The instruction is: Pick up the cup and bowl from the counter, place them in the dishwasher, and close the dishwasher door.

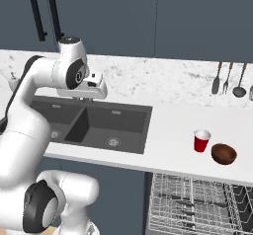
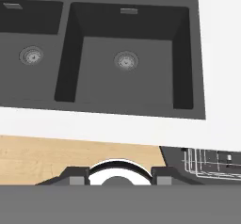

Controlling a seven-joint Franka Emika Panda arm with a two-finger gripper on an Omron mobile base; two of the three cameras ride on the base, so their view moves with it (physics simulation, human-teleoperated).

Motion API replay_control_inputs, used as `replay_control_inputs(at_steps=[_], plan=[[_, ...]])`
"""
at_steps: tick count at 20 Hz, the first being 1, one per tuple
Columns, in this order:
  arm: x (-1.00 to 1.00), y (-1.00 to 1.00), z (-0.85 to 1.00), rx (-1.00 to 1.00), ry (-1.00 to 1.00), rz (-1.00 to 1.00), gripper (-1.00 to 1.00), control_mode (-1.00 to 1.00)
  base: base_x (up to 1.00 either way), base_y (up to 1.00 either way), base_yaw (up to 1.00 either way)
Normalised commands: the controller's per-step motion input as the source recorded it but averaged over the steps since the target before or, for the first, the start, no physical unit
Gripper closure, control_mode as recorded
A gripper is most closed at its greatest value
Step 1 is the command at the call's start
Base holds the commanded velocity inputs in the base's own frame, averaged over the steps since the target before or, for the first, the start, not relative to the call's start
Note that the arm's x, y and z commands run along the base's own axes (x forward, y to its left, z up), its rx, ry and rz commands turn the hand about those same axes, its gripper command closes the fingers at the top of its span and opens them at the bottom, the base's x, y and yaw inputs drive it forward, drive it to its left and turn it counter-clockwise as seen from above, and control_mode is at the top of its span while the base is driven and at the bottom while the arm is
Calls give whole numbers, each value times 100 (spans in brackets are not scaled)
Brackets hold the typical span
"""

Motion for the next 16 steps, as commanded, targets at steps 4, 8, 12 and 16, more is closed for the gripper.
replay_control_inputs(at_steps=[4, 8, 12, 16], plan=[[-28, 0, 0, 0, -8, 0, -100, -100, 0, 0, 0], [-63, 0, 0, 0, -10, 0, -100, -100, 0, 0, 0], [-50, 0, -9, 0, 0, 0, -100, -100, 0, 0, 0], [-57, 0, -21, 0, 0, 0, -100, -100, 0, 0, 0]])
